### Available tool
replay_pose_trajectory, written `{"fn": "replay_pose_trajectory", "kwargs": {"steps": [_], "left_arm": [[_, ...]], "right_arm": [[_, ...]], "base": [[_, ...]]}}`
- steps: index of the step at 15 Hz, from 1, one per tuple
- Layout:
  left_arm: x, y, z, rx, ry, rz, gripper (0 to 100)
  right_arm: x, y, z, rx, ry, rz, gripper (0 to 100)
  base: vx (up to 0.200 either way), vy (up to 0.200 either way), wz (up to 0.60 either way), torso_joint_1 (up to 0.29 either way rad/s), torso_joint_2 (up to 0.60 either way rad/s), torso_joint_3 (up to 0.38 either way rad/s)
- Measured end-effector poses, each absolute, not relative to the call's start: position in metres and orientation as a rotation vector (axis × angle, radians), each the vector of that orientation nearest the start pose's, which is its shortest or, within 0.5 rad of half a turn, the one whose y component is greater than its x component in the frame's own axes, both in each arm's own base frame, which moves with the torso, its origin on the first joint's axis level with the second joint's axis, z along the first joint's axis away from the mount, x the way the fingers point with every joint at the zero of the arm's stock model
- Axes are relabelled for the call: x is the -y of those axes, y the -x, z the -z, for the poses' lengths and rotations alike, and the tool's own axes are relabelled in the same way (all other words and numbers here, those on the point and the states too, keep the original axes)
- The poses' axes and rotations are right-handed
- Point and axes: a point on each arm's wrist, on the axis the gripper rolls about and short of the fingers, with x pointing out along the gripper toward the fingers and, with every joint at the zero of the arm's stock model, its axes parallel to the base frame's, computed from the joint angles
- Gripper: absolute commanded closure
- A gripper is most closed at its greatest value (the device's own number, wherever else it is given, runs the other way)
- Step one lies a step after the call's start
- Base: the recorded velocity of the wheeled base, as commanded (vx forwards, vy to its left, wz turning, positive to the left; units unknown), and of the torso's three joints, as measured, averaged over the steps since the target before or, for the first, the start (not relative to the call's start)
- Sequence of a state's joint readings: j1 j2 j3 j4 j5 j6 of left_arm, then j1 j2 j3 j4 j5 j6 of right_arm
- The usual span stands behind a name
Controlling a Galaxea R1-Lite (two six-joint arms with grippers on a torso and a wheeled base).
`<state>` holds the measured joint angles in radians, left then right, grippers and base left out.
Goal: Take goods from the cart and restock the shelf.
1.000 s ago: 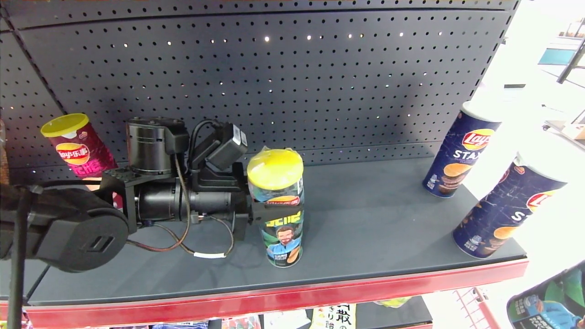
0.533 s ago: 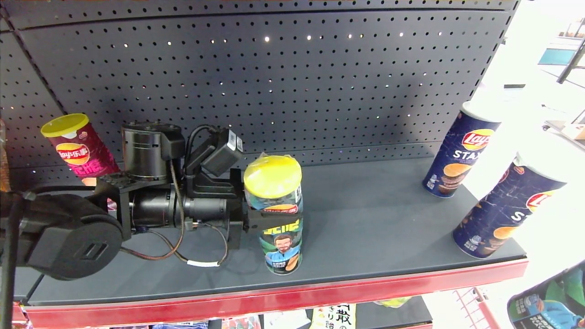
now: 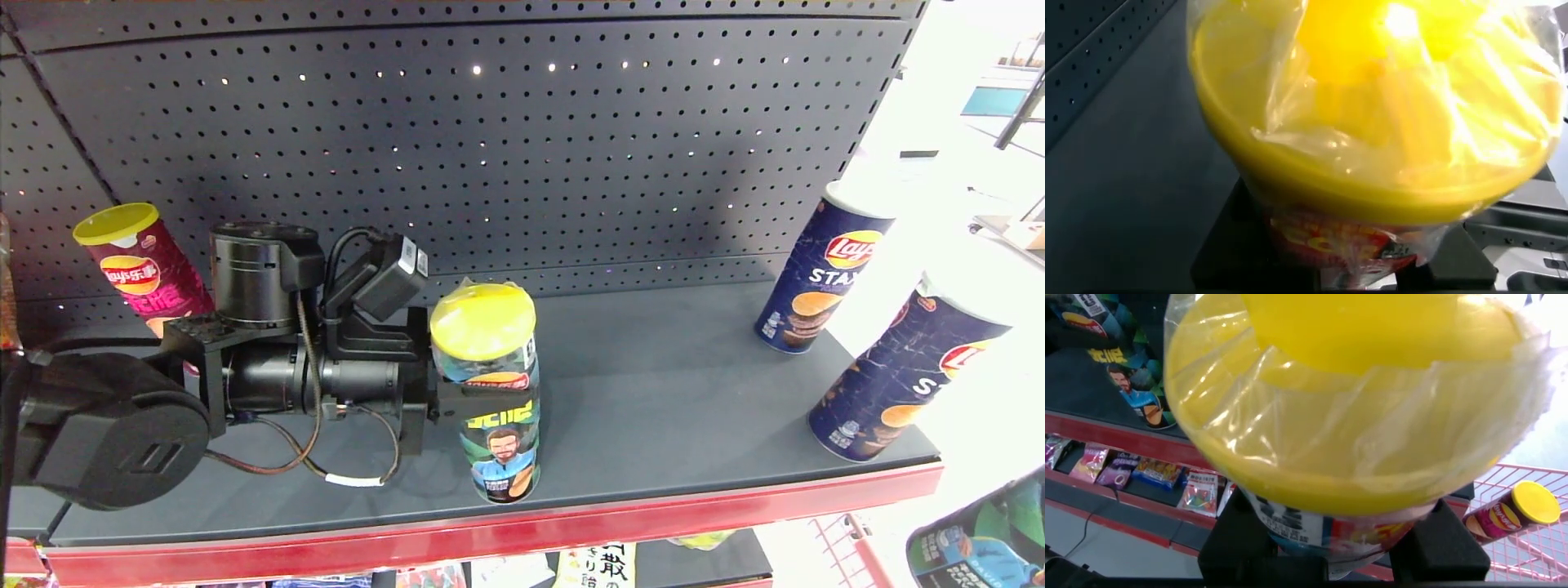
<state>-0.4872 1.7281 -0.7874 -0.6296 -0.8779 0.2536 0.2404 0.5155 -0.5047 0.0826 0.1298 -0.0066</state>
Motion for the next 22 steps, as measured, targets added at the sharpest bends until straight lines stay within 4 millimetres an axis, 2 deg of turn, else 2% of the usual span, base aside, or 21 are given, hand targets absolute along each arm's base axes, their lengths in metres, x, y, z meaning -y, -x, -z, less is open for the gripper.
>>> {"fn": "replay_pose_trajectory", "kwargs": {"steps": [9, 10, 18, 22], "left_arm": [[0.153, -0.254, -0.161, -0.192, -0.154, 1.354, 100], [0.154, -0.255, -0.162, -0.191, -0.157, 1.350, 0], [0.150, -0.250, -0.156, -0.222, -0.156, 1.316, 0], [0.125, -0.226, -0.141, -0.292, -0.143, 1.256, 0]], "right_arm": [[-0.007, -0.016, -0.211, -0.098, 0.013, -0.370, 100], [-0.007, -0.016, -0.212, -0.096, 0.013, -0.370, 100], [-0.007, -0.018, -0.216, -0.092, 0.015, -0.375, 100], [-0.012, -0.033, -0.238, -0.093, 0.028, -0.413, 100]], "base": [[0.000, 0.000, 0.00, 0.000, 0.00, 0.000], [0.000, 0.000, 0.00, 0.000, 0.00, 0.000], [0.000, 0.000, 0.00, 0.000, 0.00, 0.000], [0.000, 0.000, 0.00, 0.000, 0.00, 0.000]]}}
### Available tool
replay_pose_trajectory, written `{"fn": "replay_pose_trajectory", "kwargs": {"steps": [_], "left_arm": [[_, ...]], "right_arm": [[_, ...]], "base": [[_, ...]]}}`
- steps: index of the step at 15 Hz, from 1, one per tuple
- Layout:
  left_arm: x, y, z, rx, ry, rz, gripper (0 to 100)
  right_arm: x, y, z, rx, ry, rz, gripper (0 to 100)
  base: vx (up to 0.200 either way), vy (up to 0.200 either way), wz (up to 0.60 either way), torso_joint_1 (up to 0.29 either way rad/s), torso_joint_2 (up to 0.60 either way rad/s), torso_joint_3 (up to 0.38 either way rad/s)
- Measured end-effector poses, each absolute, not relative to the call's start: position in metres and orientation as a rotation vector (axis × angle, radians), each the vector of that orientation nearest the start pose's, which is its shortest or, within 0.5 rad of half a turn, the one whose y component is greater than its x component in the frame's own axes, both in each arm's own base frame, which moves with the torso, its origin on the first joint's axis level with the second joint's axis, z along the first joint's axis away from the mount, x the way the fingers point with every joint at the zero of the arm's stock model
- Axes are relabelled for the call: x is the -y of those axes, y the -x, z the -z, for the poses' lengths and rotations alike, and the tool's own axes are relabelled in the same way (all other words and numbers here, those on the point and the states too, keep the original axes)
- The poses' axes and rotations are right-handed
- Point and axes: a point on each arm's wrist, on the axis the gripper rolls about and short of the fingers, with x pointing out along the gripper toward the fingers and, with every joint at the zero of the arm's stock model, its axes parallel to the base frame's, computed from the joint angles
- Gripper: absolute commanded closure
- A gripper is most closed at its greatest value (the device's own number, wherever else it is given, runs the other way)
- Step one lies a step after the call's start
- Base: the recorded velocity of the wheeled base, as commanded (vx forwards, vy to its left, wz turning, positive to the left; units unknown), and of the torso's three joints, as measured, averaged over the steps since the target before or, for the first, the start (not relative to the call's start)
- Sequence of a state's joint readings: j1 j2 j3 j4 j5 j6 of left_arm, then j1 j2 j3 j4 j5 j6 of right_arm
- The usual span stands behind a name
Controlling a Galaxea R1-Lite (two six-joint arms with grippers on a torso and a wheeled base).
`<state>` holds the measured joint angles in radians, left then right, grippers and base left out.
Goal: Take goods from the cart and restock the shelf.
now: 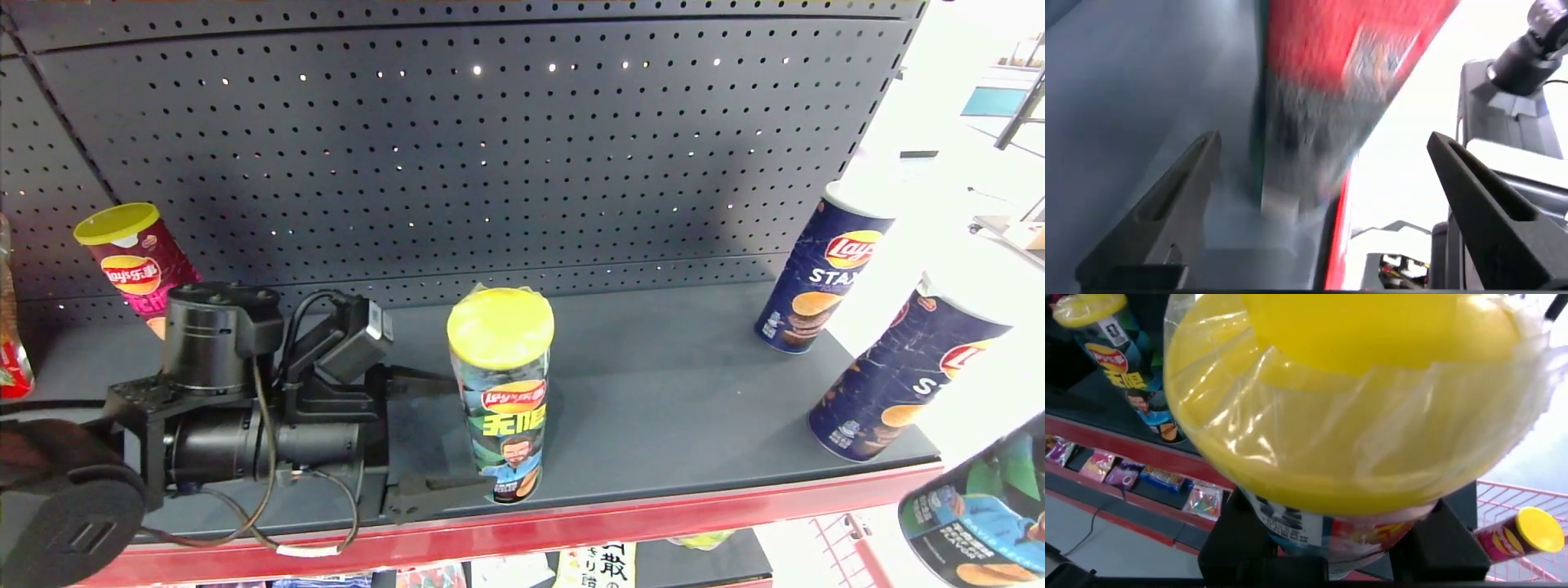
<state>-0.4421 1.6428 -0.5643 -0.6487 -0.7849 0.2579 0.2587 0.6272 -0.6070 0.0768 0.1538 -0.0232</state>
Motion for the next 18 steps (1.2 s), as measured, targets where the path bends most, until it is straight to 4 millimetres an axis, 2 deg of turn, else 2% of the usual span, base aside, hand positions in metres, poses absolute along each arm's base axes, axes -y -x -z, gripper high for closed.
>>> {"fn": "replay_pose_trajectory", "kwargs": {"steps": [5, 10, 13, 18], "left_arm": [[0.082, -0.197, -0.140, -0.302, -0.125, 1.115, 0], [0.062, -0.181, -0.151, -0.257, -0.143, 0.969, 0], [0.060, -0.178, -0.155, -0.240, -0.159, 0.918, 0], [0.061, -0.176, -0.156, -0.225, -0.170, 0.927, 0]], "right_arm": [[-0.033, -0.073, -0.273, -0.077, 0.084, -0.541, 100], [-0.067, -0.123, -0.296, -0.020, 0.099, -0.620, 100], [-0.092, -0.149, -0.295, -0.006, 0.099, -0.645, 100], [-0.132, -0.185, -0.287, -0.022, 0.108, -0.684, 100]], "base": [[0.000, 0.000, 0.00, 0.000, 0.00, 0.000], [0.000, 0.000, 0.00, 0.000, 0.00, 0.000], [0.000, 0.000, 0.00, 0.000, 0.00, 0.000], [0.000, 0.000, 0.00, 0.000, 0.00, 0.000]]}}
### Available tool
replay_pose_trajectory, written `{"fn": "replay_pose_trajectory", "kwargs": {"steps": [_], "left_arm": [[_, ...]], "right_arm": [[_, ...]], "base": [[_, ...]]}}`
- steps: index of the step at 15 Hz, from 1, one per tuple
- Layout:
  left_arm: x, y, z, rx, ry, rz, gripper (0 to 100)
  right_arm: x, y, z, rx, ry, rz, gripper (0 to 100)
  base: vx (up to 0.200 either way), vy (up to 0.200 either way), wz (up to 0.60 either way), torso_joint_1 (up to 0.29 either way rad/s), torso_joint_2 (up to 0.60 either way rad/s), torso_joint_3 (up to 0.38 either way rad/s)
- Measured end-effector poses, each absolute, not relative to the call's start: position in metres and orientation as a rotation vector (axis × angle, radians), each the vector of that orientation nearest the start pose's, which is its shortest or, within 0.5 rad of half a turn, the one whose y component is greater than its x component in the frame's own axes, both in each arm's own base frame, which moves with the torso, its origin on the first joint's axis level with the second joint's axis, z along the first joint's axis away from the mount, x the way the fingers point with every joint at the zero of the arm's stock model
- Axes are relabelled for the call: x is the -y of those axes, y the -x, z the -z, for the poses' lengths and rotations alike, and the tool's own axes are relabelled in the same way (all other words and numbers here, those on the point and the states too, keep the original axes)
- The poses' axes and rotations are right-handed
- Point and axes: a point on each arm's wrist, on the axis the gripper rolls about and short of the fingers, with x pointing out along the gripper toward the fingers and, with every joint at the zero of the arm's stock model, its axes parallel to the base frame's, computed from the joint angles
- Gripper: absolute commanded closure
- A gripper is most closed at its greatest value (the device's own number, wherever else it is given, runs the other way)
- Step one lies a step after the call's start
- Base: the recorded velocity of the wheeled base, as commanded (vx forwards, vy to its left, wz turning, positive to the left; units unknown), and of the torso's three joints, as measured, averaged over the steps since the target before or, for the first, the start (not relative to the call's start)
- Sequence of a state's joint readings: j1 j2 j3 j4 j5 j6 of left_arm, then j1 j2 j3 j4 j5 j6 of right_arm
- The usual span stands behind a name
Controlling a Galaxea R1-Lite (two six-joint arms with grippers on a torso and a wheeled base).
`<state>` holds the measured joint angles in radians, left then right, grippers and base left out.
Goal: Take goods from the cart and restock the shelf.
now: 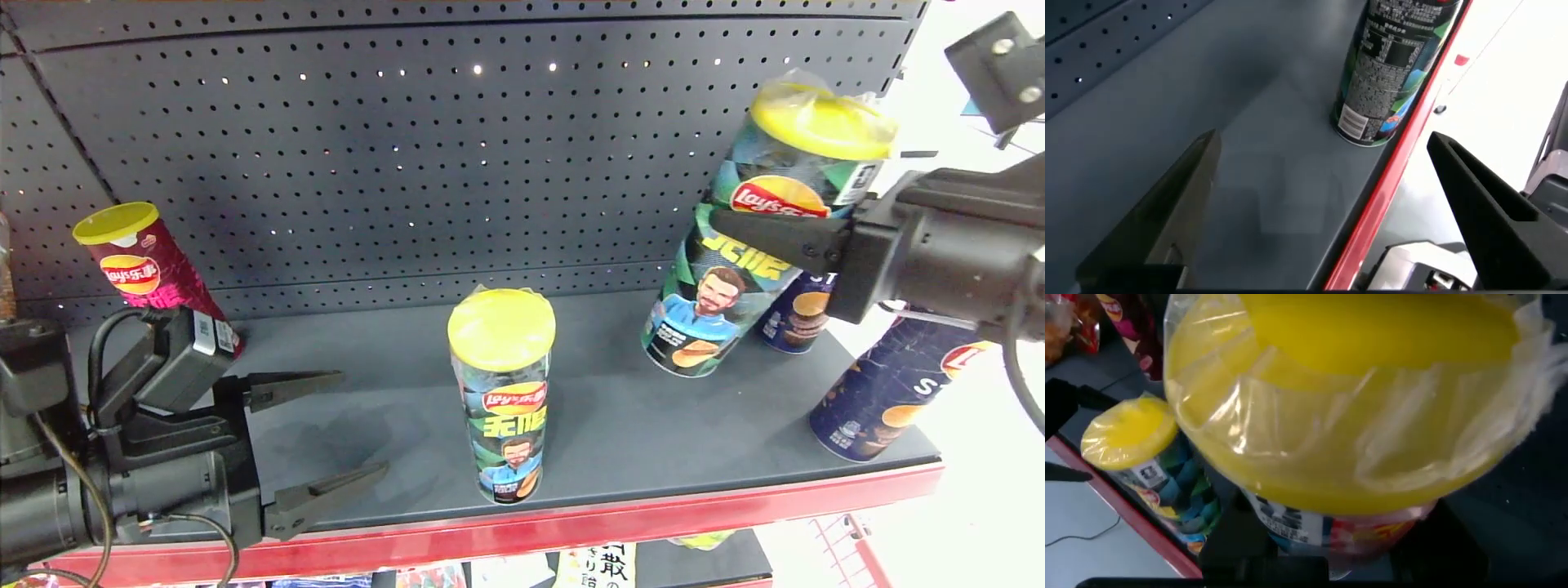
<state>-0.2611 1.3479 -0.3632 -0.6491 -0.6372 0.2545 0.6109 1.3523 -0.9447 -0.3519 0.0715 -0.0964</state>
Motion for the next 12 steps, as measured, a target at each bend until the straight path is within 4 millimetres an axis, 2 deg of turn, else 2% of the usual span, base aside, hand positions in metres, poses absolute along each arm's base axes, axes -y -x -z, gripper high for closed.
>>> {"fn": "replay_pose_trajectory", "kwargs": {"steps": [7, 12], "left_arm": [[0.064, -0.173, -0.153, -0.236, -0.171, 0.943, 0], [0.064, -0.172, -0.153, -0.239, -0.171, 0.941, 0]], "right_arm": [[-0.178, -0.240, -0.268, -0.032, 0.128, -0.705, 100], [-0.196, -0.265, -0.254, -0.066, 0.148, -0.715, 100]], "base": [[0.000, 0.000, 0.00, 0.000, 0.00, 0.000], [0.000, 0.000, 0.00, 0.000, 0.00, 0.000]]}}
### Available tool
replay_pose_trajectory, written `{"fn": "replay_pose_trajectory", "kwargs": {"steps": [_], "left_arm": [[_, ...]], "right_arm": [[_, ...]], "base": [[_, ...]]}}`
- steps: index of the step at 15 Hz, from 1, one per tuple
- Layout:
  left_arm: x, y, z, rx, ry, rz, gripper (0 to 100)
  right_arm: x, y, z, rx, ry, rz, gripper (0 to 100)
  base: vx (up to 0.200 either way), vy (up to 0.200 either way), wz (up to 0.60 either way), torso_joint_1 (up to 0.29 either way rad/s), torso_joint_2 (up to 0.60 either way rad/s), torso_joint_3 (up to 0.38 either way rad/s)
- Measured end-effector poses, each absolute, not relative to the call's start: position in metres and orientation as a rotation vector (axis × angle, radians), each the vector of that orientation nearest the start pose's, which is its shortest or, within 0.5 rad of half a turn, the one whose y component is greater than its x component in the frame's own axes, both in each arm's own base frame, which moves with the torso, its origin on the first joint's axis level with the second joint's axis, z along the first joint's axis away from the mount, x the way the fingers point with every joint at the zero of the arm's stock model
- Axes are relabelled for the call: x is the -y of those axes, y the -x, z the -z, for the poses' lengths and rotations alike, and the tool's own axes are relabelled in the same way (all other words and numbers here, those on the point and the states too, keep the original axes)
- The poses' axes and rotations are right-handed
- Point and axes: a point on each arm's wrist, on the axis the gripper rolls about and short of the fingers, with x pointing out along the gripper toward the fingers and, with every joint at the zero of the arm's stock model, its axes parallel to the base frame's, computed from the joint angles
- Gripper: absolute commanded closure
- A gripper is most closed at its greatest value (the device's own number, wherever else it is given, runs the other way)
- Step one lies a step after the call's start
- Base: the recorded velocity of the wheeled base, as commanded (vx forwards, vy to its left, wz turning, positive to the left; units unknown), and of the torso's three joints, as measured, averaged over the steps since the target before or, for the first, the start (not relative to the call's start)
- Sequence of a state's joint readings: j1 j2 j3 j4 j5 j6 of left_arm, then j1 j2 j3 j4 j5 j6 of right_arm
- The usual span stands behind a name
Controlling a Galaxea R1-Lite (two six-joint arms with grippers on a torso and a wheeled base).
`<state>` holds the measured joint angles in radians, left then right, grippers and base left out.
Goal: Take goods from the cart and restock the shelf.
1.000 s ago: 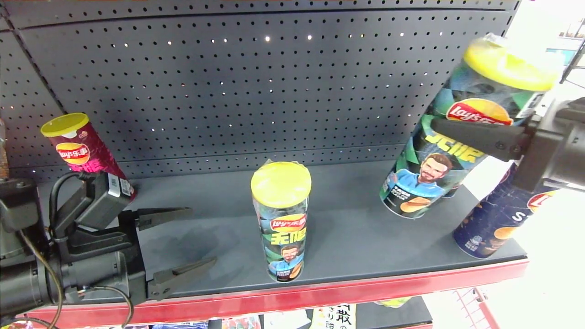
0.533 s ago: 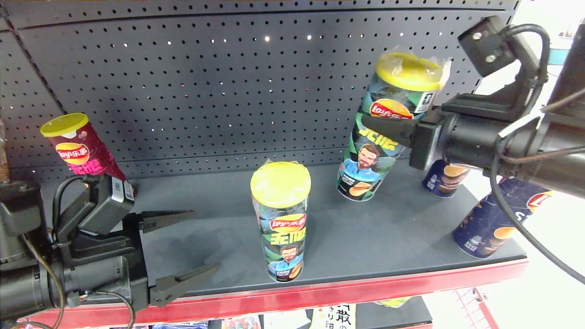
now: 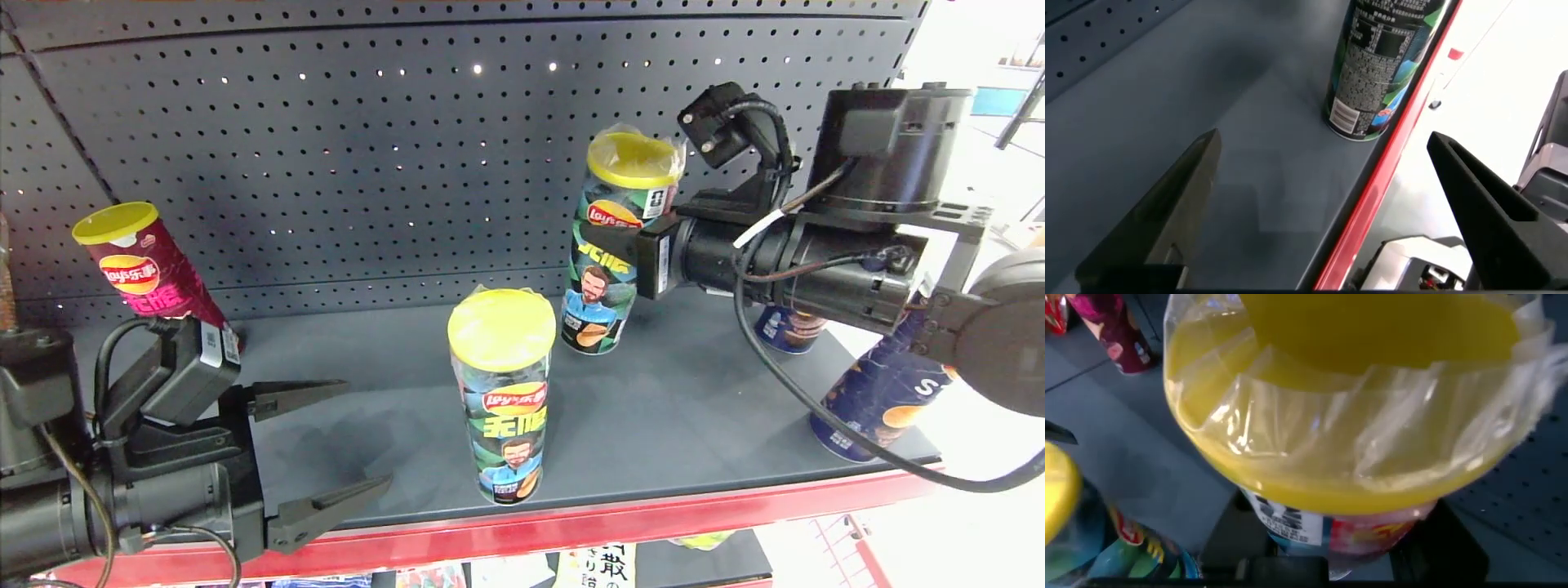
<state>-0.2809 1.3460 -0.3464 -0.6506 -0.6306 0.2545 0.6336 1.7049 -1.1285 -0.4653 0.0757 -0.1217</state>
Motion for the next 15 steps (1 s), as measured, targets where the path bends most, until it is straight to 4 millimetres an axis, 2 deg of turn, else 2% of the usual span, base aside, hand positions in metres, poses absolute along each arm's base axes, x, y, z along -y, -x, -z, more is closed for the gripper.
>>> {"fn": "replay_pose_trajectory", "kwargs": {"steps": [9, 15], "left_arm": [[0.064, -0.173, -0.151, -0.249, -0.169, 0.941, 0], [0.063, -0.170, -0.149, -0.256, -0.168, 0.940, 0]], "right_arm": [[-0.221, -0.289, -0.238, -0.096, 0.157, -0.729, 100], [-0.236, -0.296, -0.230, -0.107, 0.156, -0.750, 100]], "base": [[0.000, 0.000, 0.00, 0.000, 0.00, 0.000], [0.000, 0.000, 0.00, 0.000, 0.00, 0.000]]}}
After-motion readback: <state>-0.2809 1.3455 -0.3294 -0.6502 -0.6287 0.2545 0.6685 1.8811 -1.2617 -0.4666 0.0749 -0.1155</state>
